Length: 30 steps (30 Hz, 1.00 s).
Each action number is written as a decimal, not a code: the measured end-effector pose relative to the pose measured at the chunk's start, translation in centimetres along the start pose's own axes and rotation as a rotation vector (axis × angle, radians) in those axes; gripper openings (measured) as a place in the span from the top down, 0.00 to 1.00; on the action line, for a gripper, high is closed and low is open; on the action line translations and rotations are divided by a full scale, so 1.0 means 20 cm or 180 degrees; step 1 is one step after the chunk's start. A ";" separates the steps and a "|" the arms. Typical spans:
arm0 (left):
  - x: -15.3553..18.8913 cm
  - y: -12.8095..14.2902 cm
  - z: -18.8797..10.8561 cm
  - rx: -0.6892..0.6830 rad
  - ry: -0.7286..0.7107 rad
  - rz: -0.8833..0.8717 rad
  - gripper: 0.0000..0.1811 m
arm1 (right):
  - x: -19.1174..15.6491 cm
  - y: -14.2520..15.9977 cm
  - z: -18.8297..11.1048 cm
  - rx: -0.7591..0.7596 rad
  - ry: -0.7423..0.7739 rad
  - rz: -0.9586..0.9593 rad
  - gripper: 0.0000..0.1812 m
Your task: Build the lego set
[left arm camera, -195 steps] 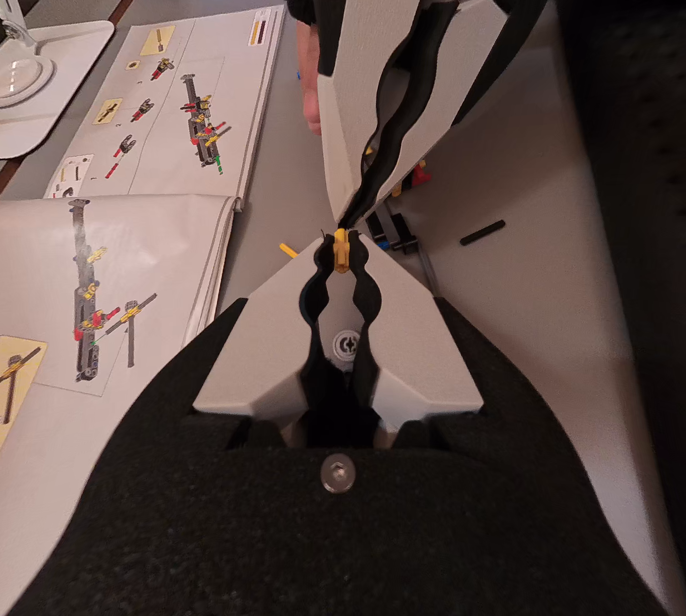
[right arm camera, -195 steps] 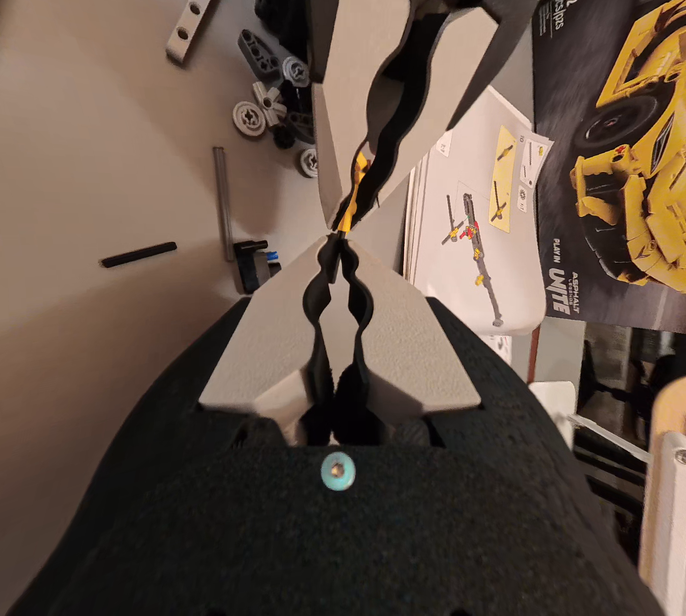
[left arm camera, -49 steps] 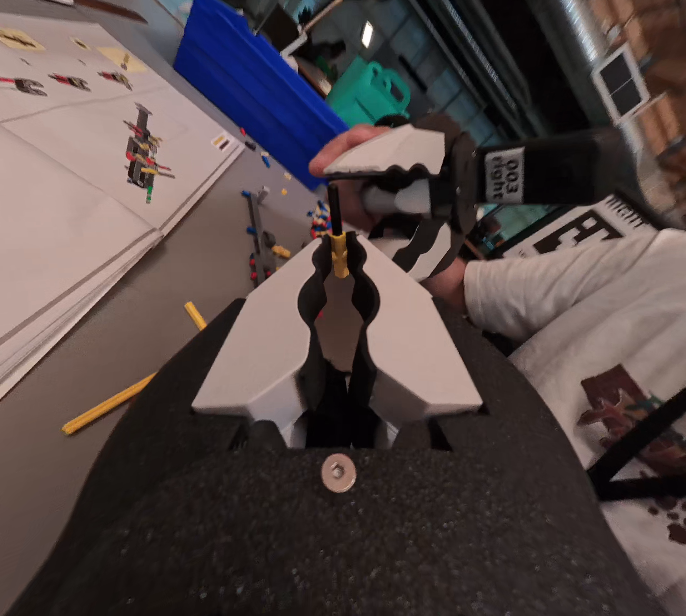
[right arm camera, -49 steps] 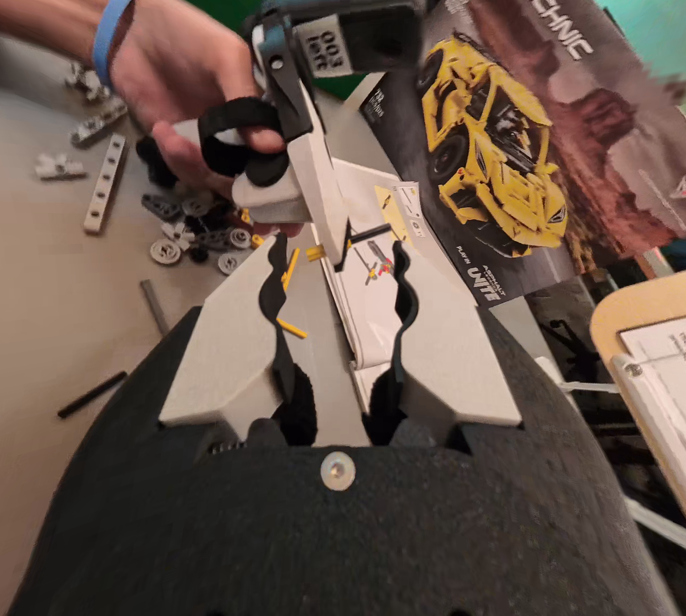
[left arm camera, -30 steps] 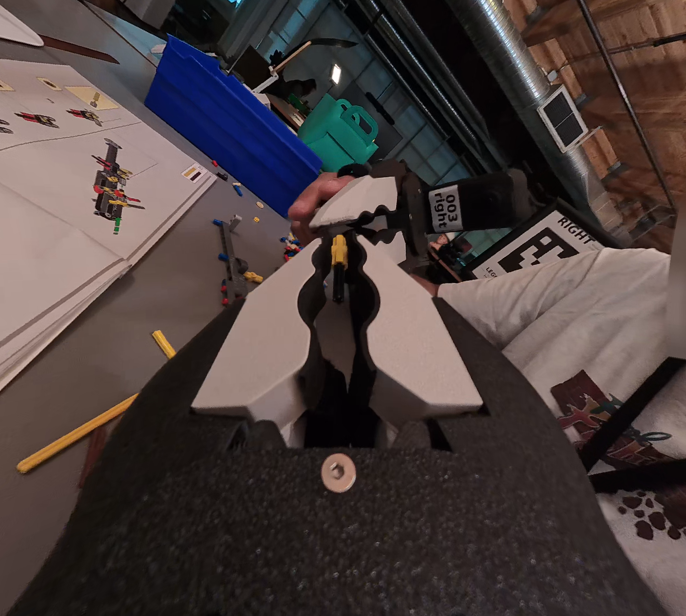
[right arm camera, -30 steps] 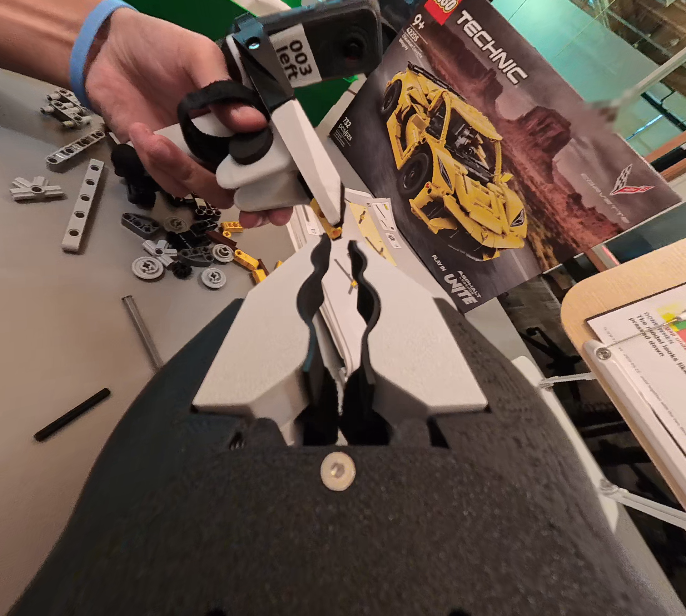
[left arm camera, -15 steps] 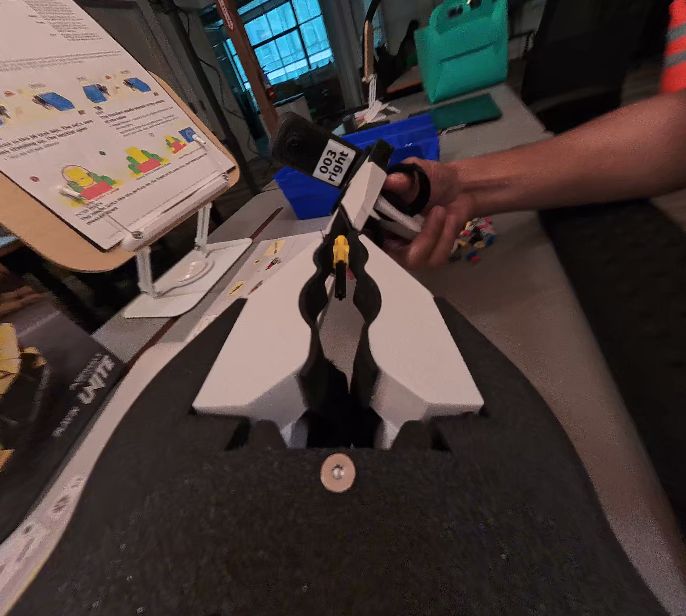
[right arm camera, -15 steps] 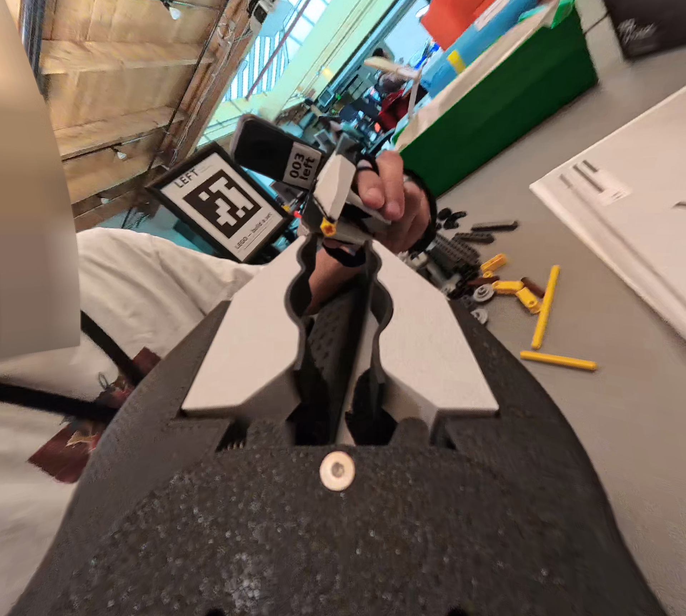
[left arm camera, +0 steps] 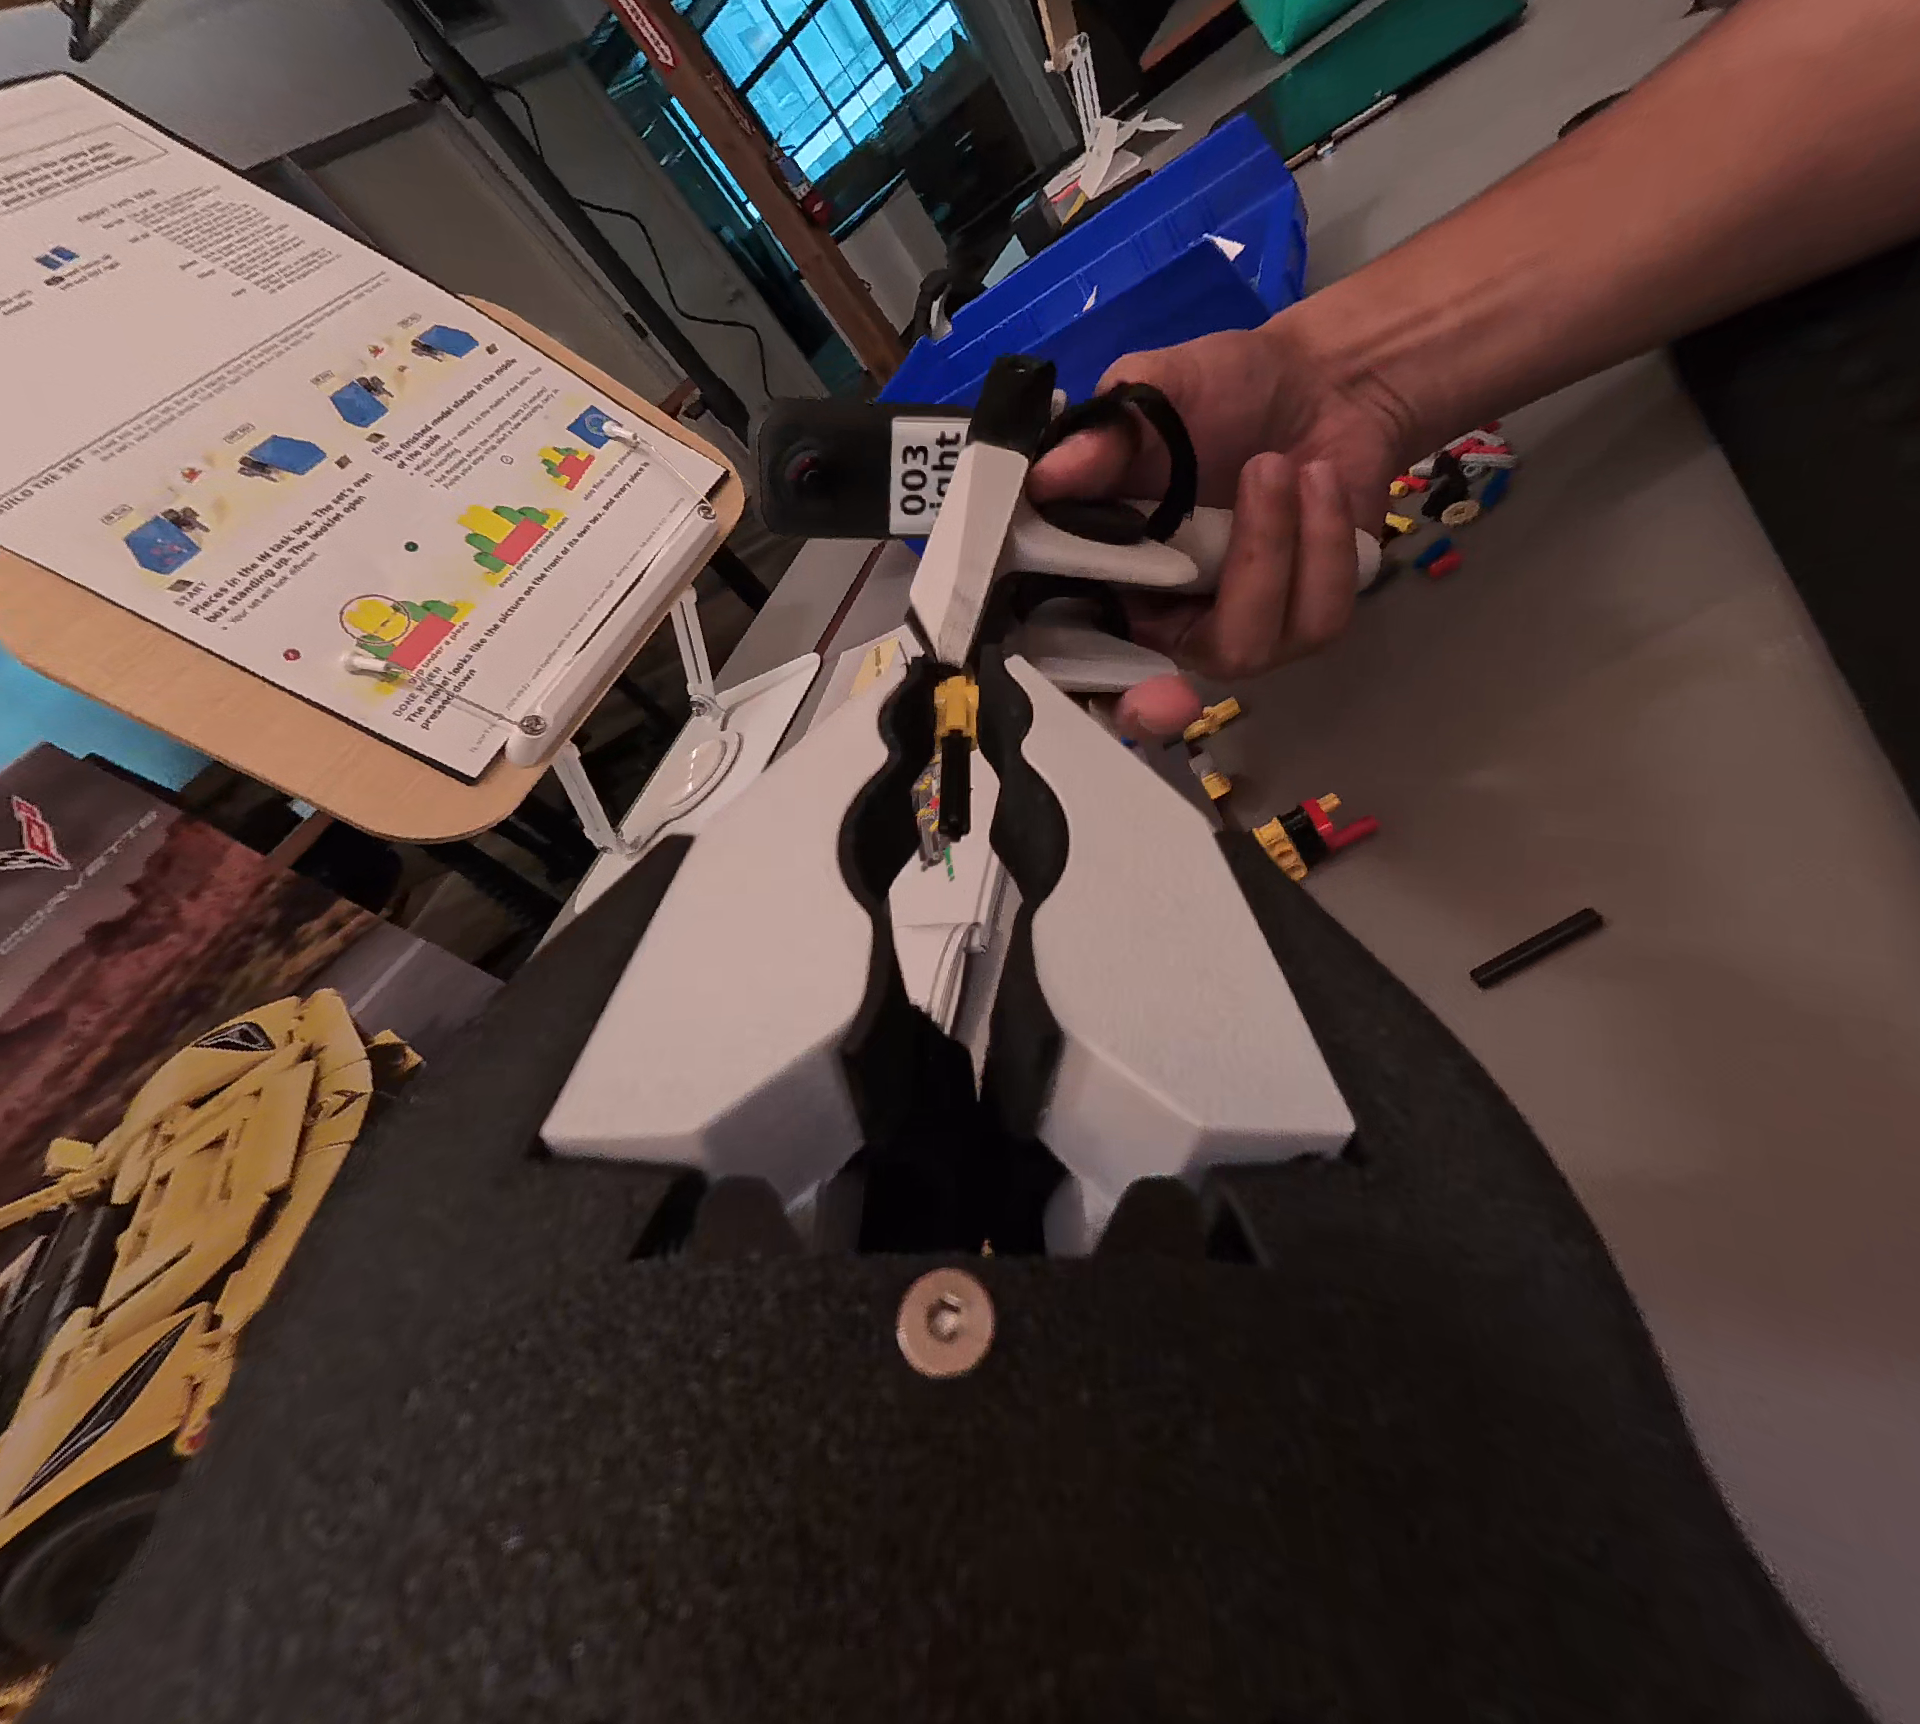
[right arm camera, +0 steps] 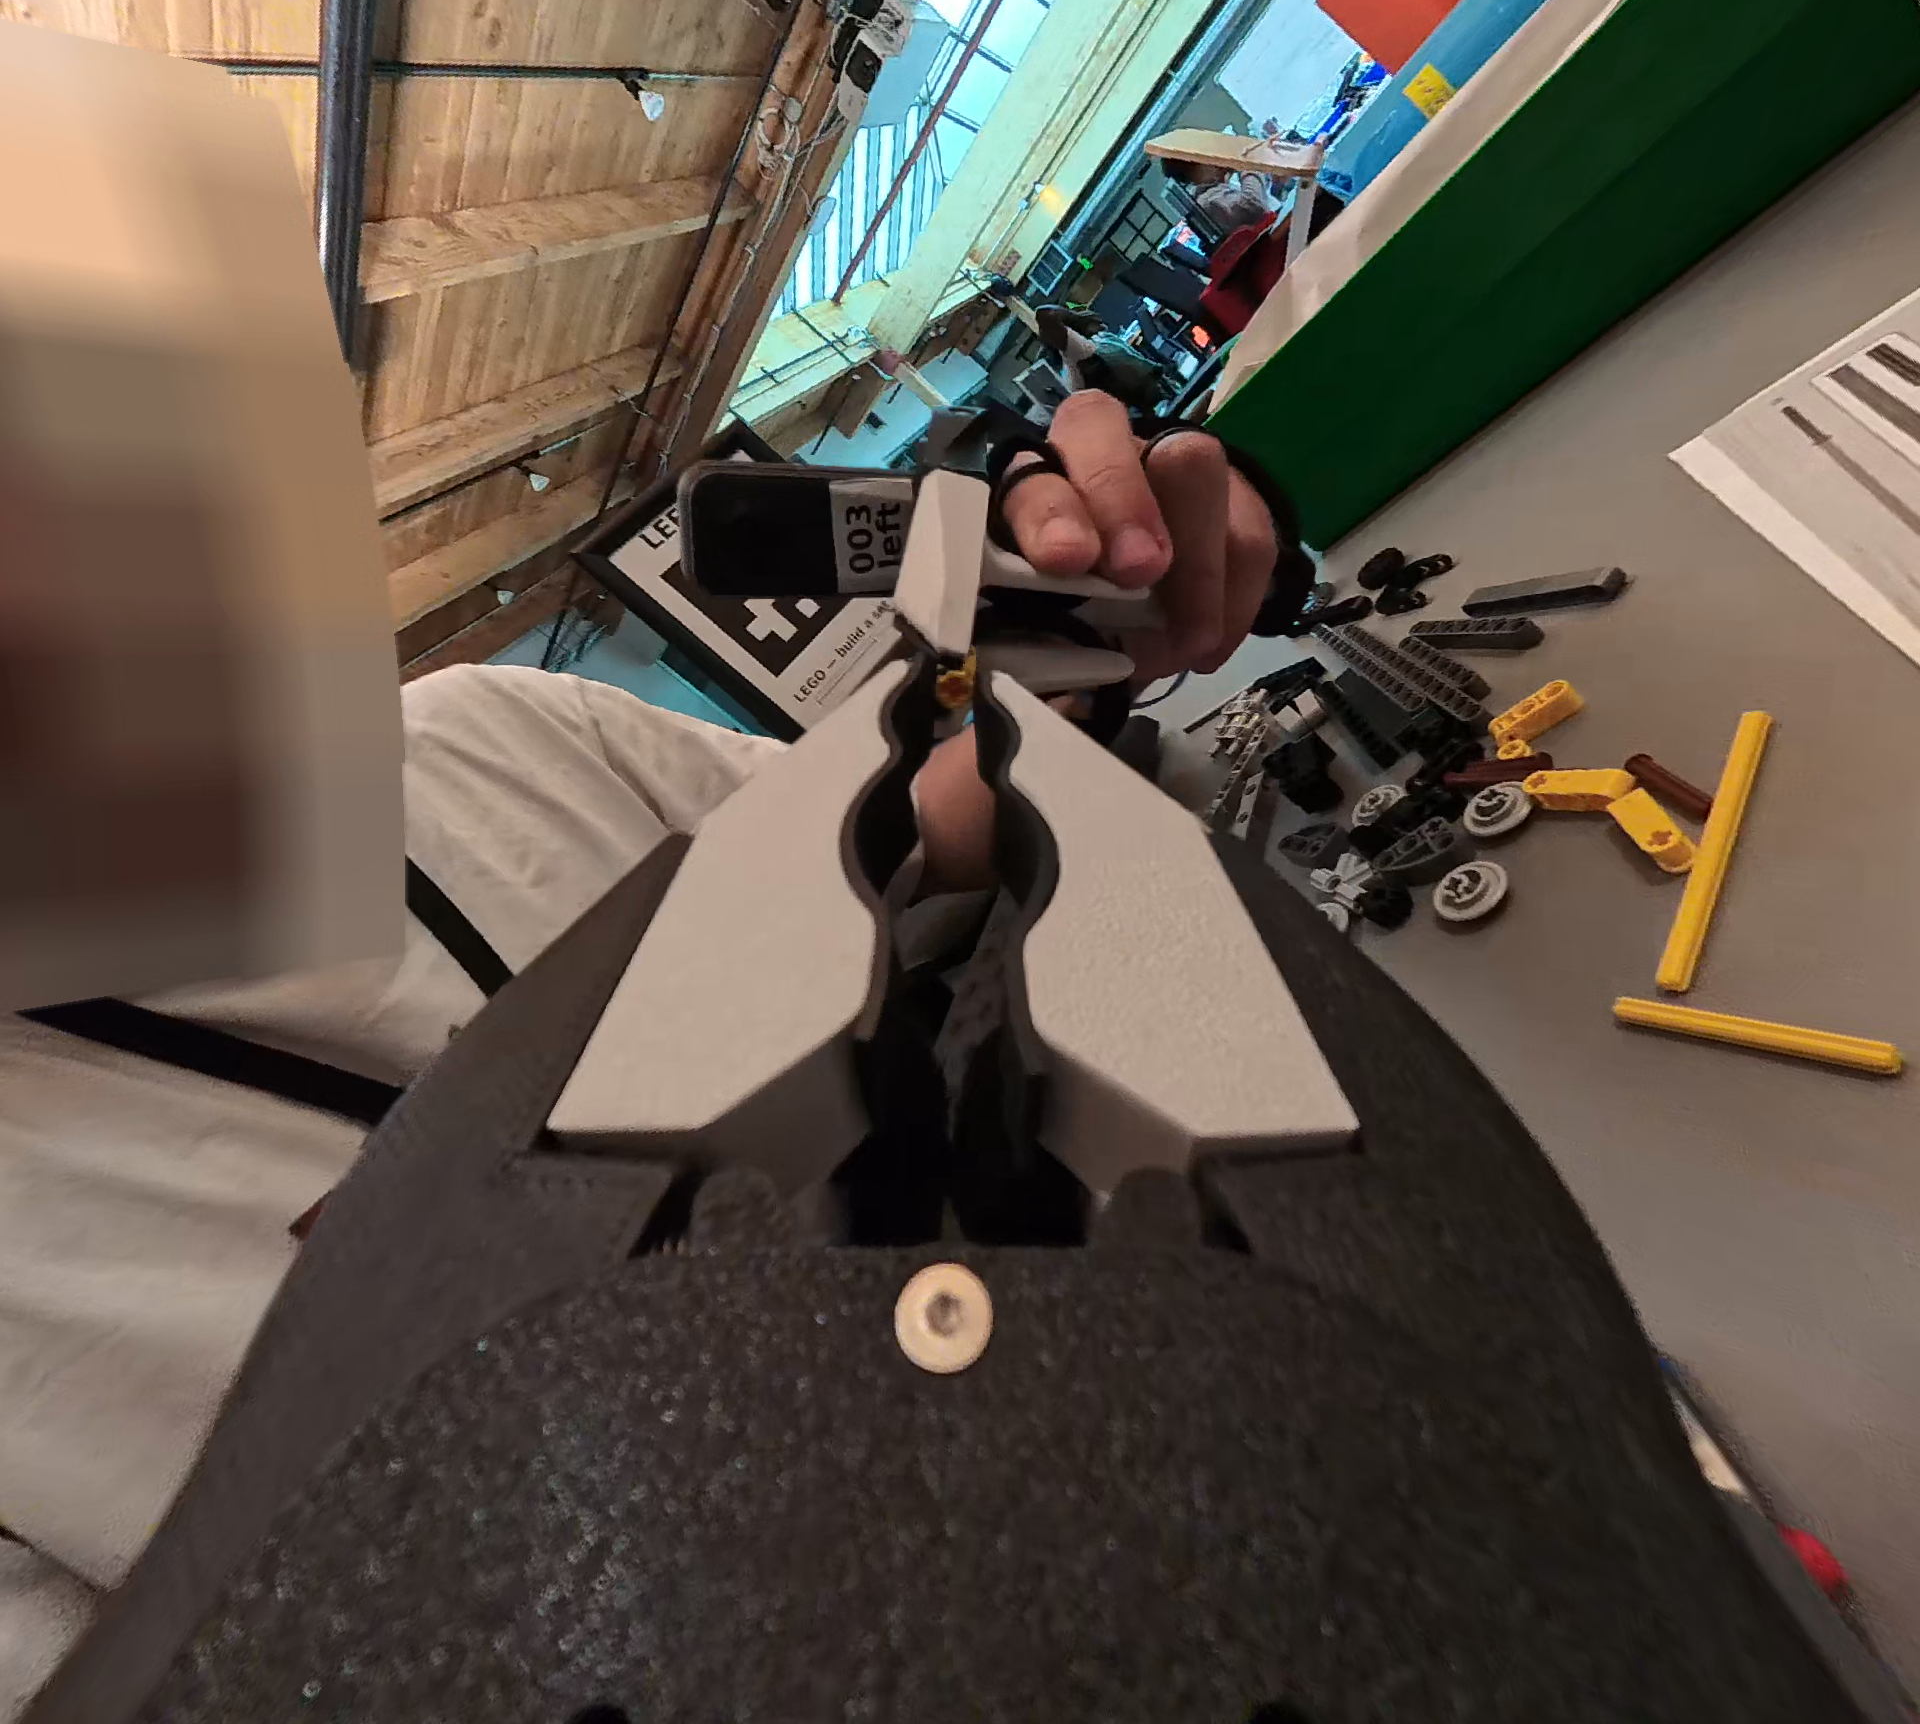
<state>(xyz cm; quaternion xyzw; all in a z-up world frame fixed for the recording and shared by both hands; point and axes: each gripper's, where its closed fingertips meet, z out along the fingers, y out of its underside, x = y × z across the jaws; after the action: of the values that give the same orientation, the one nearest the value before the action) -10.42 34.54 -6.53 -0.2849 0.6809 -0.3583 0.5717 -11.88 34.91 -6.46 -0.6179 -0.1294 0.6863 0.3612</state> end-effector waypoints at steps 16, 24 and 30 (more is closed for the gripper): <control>0.02 0.03 0.01 -0.0033 -0.0005 0.0032 0.96 | 0.02 0.03 -0.02 -0.0137 0.0024 0.0091 0.96; -0.18 0.17 -0.05 -0.0313 -0.0262 -0.0700 0.96 | 0.09 -0.01 -0.13 -0.0373 0.1104 -0.0917 0.90; -0.34 0.36 -0.08 -0.0545 -0.0701 -0.1513 0.97 | 0.24 0.55 -0.20 -0.1845 0.2996 -0.1164 0.80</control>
<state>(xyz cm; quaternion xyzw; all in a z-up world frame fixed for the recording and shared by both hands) -10.61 44.41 -8.29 -0.5212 0.5564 -0.3904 0.5160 -11.63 29.18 -17.73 -0.8977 -0.2421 0.2007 0.3086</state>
